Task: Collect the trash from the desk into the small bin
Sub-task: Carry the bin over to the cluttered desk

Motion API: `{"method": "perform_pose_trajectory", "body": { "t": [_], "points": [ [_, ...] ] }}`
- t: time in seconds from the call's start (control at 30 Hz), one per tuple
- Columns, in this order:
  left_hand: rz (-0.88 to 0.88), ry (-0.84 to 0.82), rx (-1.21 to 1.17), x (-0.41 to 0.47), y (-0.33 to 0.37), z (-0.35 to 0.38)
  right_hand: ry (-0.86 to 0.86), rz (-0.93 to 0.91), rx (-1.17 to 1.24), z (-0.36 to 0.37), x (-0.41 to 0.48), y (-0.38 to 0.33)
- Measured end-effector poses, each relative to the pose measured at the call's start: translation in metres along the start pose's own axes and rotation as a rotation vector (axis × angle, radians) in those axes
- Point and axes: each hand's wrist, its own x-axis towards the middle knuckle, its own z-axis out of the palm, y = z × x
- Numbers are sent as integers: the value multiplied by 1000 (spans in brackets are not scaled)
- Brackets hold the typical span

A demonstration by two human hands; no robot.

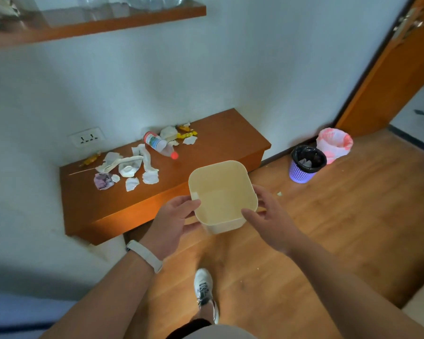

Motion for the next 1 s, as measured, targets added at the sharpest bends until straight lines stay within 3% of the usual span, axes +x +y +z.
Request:
{"method": "perform_pose_trajectory", "body": {
  "t": [0.43, 0.6, 1.0],
  "points": [
    [-64, -139, -114, 182, 82, -2, 96, 70, -139, -20, 175, -15],
    [-43, -16, -91, 211, 102, -23, 29, 48, -179, -6, 231, -21],
    [35, 332, -147, 244, 128, -77, -379, 0, -104, 40, 367, -22]
  ]
}}
